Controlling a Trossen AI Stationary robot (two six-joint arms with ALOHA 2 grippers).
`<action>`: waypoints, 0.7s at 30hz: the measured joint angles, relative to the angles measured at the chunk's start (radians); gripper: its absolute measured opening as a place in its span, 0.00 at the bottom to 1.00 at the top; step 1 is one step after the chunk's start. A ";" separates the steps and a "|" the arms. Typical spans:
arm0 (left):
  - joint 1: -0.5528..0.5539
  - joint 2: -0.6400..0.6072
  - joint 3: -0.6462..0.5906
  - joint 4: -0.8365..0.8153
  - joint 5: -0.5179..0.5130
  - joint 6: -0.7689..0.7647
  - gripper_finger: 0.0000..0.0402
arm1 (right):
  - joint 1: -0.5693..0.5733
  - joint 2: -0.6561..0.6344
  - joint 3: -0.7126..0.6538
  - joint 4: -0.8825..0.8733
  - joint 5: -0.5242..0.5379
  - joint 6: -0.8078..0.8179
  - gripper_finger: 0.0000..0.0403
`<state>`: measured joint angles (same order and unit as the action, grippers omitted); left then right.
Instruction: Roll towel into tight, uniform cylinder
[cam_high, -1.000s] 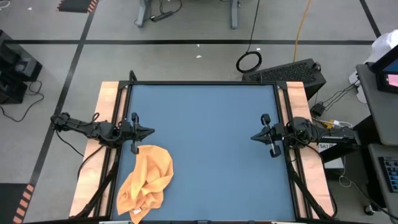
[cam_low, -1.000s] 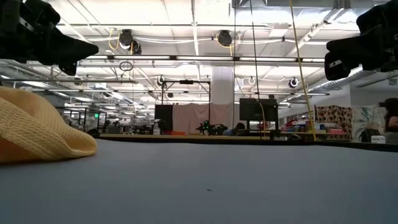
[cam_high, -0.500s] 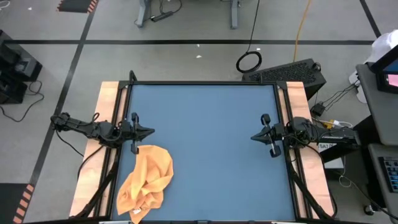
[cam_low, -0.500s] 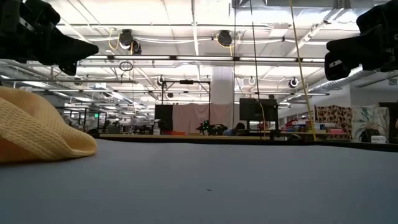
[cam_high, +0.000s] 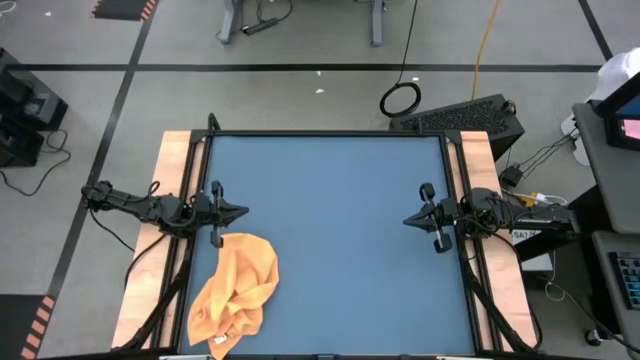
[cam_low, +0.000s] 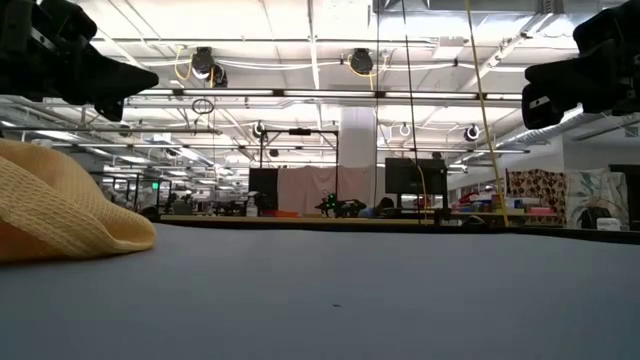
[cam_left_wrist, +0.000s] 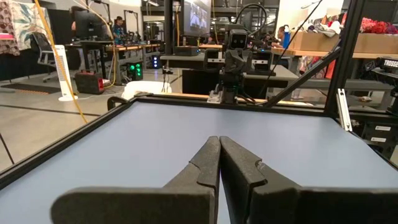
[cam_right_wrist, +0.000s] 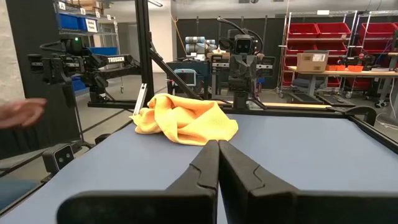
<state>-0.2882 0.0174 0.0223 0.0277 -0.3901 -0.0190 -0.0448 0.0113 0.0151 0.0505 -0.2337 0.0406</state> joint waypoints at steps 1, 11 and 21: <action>0.000 0.000 0.000 0.000 0.000 0.000 0.04 | 0.000 0.000 0.000 0.000 0.000 0.000 0.00; 0.000 0.000 0.000 0.000 0.000 0.001 0.04 | 0.000 0.000 0.000 0.000 0.000 0.000 0.00; 0.000 0.000 0.000 0.000 0.000 0.001 0.04 | 0.000 0.000 0.000 0.000 0.000 0.029 0.00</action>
<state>-0.2882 0.0174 0.0223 0.0277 -0.3901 -0.0181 -0.0444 0.0113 0.0150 0.0505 -0.2337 0.0701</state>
